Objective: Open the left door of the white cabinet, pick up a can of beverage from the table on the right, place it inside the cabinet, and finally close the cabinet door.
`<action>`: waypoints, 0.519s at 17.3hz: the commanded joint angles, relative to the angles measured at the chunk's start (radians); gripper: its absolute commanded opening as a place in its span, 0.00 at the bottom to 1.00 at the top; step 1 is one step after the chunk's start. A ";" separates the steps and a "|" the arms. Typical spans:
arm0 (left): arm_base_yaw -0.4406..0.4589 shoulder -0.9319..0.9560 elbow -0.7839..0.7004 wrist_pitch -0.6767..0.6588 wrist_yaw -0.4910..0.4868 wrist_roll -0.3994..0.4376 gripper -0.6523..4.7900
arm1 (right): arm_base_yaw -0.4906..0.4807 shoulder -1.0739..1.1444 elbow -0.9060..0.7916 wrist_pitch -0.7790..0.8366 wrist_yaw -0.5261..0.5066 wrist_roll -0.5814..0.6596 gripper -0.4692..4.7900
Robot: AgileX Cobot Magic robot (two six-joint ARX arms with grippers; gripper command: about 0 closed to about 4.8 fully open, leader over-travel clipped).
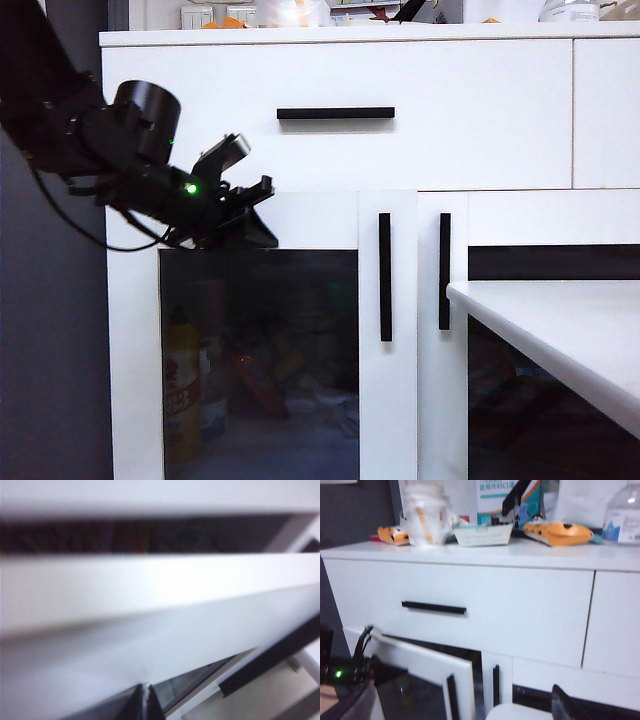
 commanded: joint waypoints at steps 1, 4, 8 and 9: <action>0.004 0.024 0.086 0.068 -0.045 0.035 0.11 | 0.000 0.001 0.003 -0.013 0.004 -0.007 1.00; 0.004 0.050 0.139 0.066 -0.045 0.058 0.11 | 0.000 0.000 0.003 -0.014 0.004 -0.021 1.00; 0.004 0.050 0.141 0.047 -0.067 0.056 0.11 | 0.000 0.000 0.003 -0.013 0.004 -0.025 1.00; 0.004 0.047 0.141 0.038 -0.053 0.041 0.11 | 0.000 0.001 0.003 -0.013 0.005 -0.027 1.00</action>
